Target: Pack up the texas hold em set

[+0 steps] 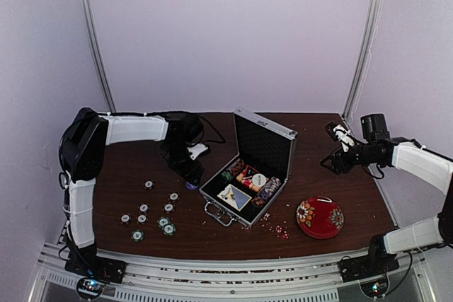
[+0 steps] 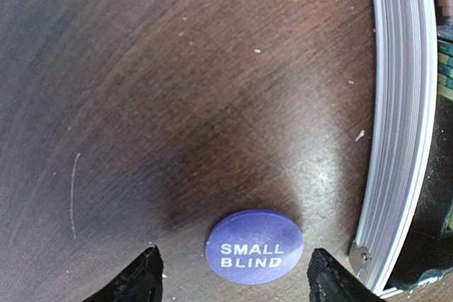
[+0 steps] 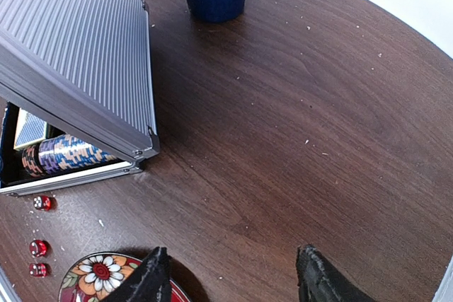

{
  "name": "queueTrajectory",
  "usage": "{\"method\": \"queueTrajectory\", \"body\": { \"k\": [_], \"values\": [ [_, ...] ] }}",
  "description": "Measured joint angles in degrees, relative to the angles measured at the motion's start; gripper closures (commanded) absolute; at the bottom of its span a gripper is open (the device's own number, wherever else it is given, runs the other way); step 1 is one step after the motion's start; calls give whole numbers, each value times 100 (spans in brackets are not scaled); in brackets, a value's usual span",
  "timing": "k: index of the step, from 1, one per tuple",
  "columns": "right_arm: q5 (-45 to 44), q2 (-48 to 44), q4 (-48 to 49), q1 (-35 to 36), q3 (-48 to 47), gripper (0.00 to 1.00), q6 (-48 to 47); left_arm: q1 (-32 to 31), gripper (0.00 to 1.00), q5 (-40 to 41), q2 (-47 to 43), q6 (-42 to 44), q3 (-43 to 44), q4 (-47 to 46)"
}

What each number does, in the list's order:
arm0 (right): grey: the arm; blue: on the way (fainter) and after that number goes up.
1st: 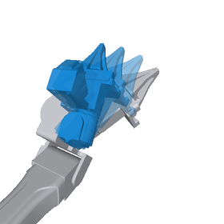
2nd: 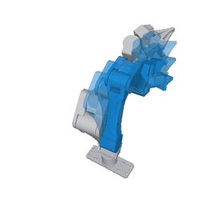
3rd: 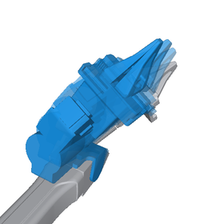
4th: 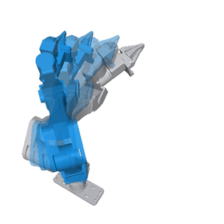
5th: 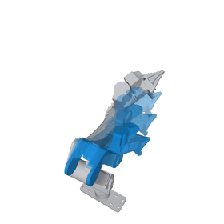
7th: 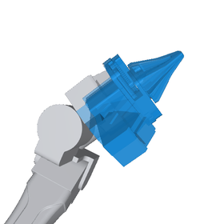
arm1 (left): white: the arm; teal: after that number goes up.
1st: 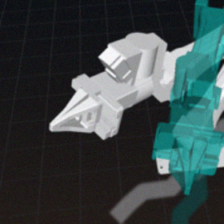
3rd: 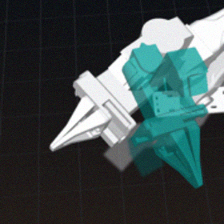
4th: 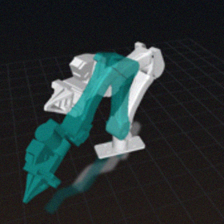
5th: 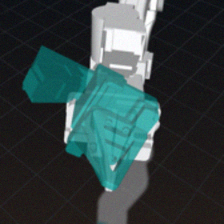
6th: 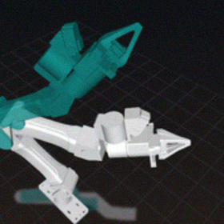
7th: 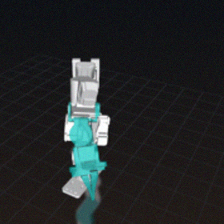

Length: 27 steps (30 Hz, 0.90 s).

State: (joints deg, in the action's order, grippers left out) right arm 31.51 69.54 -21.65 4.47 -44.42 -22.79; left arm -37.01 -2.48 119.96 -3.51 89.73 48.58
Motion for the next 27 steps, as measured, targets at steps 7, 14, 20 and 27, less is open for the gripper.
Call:
{"method": "queueTrajectory", "body": {
  "k": [7, 14, 20, 27],
  "values": [
    [0, 0, -7, 0, 0, 39, -26, -9, 28, -96, 52, 28, 7, 7],
    [0, 0, -37, 0, 0, 39, -98, -61, 30, -24, 157, 61, 7, 125],
    [-2, 0, -61, 0, 0, 39, -107, -103, 37, 116, 223, 63, 76, 192],
    [-2, 0, -85, 0, 0, 39, -109, -103, 41, 125, 229, 70, 83, 205]
  ]
}}
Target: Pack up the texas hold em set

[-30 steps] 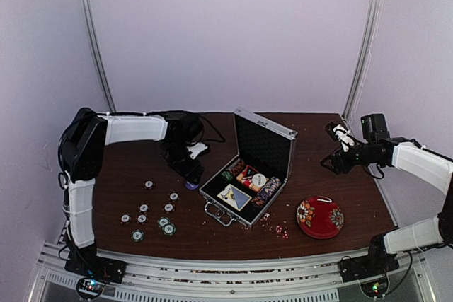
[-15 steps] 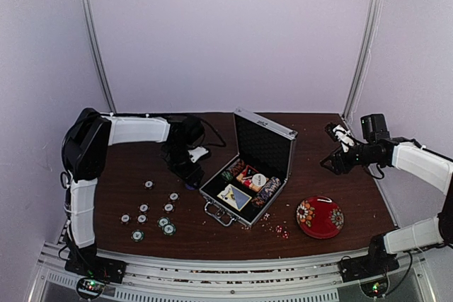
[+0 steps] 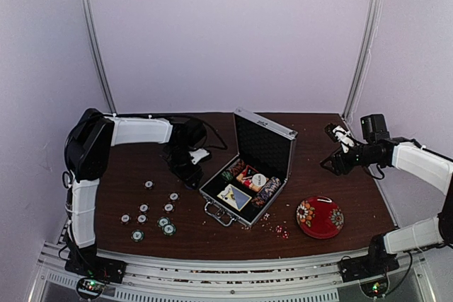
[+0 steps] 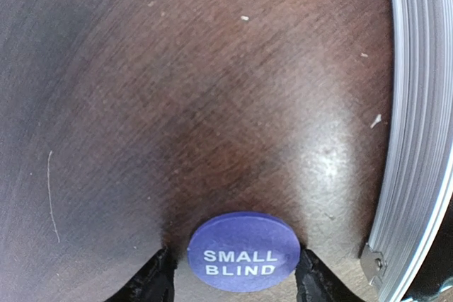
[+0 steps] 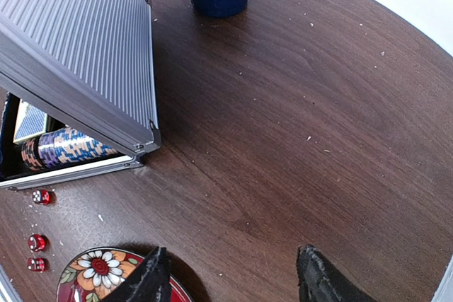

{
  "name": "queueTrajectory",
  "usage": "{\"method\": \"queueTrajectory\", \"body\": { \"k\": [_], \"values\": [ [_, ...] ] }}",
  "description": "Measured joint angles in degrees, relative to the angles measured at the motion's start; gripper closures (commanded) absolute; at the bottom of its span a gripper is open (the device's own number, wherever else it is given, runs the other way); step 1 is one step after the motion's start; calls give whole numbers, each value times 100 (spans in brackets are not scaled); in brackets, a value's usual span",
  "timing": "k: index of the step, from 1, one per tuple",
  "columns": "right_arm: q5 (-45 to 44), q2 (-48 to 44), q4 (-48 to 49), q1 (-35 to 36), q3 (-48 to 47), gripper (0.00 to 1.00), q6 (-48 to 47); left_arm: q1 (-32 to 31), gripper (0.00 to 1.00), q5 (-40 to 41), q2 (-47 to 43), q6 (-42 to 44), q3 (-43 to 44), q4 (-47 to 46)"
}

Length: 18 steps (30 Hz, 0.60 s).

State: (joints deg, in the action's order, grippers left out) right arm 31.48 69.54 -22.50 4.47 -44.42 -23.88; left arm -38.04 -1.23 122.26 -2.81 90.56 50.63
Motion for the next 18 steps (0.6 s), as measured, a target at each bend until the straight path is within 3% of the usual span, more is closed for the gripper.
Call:
{"method": "queueTrajectory", "body": {
  "k": [9, 18],
  "values": [
    [2, 0, -2, 0, 0, 39, -15, 0, 58, -24, 11, 20, 11, 22],
    [2, 0, -2, 0, 0, 39, -15, -2, 60, -22, 9, 15, 63, 125]
  ]
}}
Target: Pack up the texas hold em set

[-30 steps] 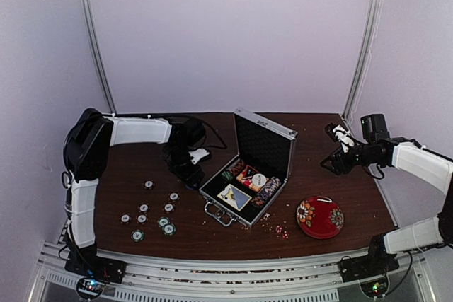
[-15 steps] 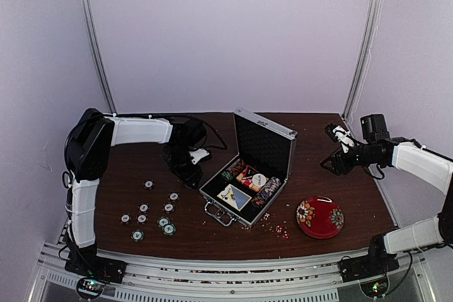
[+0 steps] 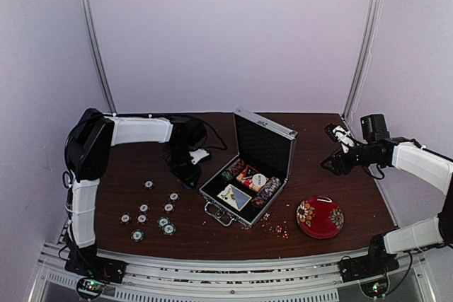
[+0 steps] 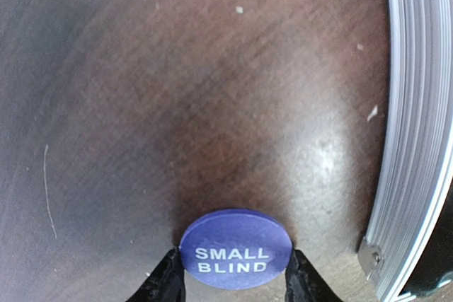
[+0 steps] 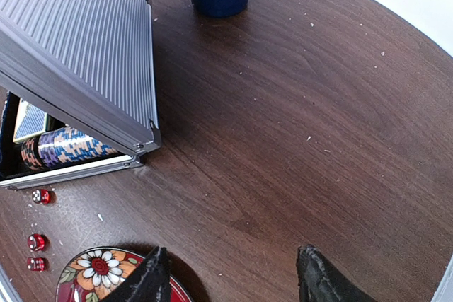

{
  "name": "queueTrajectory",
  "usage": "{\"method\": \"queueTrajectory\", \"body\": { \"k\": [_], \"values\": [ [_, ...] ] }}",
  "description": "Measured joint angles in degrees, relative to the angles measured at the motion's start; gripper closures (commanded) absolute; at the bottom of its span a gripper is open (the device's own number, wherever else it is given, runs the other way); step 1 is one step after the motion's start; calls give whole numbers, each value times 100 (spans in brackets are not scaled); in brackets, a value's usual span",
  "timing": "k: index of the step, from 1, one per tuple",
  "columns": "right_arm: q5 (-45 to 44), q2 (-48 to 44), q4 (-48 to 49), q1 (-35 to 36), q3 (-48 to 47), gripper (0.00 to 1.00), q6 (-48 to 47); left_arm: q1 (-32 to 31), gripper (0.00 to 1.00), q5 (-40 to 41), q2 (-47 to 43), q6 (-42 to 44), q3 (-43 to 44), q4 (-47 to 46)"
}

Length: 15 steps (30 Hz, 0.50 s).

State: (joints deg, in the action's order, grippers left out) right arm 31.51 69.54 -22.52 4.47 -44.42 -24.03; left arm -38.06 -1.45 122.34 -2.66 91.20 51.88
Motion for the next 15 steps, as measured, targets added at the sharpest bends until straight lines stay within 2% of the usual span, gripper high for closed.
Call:
{"method": "queueTrajectory", "body": {
  "k": [8, 15],
  "values": [
    [0, 0, -2, 0, 0, 39, -2, -11, 60, -33, -343, -129, 258, 341],
    [-2, 0, -2, 0, 0, 39, -7, -363, 59, -581, -671, -173, 660, 334]
  ]
}}
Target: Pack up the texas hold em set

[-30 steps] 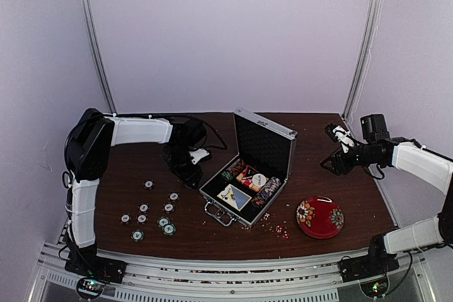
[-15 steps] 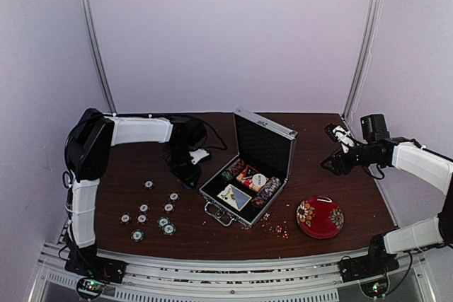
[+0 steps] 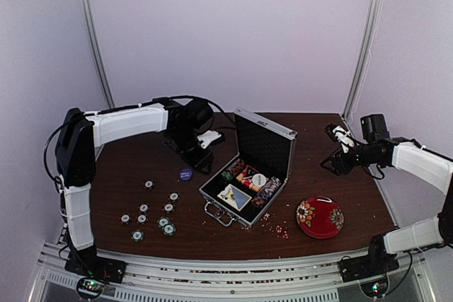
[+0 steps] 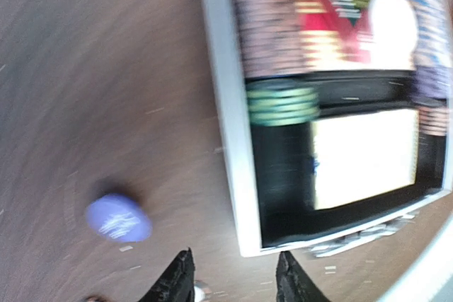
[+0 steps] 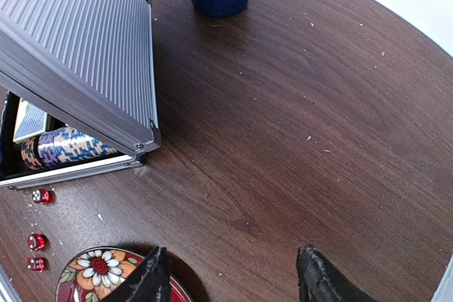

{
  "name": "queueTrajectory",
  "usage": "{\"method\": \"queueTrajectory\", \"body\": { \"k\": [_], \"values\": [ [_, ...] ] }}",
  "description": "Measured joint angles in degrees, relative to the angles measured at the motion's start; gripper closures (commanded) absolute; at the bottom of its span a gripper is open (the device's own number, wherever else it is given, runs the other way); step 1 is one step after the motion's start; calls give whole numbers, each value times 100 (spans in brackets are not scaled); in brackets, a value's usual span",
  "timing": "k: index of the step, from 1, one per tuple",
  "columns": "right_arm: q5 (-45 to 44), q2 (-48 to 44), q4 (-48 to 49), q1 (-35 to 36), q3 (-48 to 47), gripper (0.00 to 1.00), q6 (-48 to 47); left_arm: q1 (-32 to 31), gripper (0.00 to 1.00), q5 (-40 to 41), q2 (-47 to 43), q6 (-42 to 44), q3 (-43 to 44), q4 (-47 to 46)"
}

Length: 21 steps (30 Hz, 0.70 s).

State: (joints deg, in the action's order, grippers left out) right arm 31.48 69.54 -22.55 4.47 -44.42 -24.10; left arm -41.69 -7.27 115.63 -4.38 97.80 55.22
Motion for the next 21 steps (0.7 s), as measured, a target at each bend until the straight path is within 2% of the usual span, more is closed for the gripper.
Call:
{"method": "queueTrajectory", "body": {
  "k": [4, 10, 11, 12, 13, 14, 21],
  "values": [
    [0, 0, 0, 0, 0, 39, 0, -463, 55, -310, 15, 0, 39, -11],
    [-11, 0, 2, 0, 0, 39, 0, -645, 36, 24, 22, -74, 39, -2],
    [-35, -9, 2, 0, 0, 34, 0, -588, 33, 138, 22, -94, 39, 11],
    [-55, -28, 2, 0, 0, 24, 0, -531, 30, 216, 20, -101, 39, 15],
    [-72, -74, 2, 0, 4, 6, -9, -466, 29, 282, 17, -111, 39, 17],
    [-103, -144, 15, 0, 20, 1, 22, -358, 29, 361, 17, -125, 37, 17],
    [-374, -608, 59, 4, 57, 0, 457, 396, 29, 538, 20, -127, -125, 9]
  ]
}}
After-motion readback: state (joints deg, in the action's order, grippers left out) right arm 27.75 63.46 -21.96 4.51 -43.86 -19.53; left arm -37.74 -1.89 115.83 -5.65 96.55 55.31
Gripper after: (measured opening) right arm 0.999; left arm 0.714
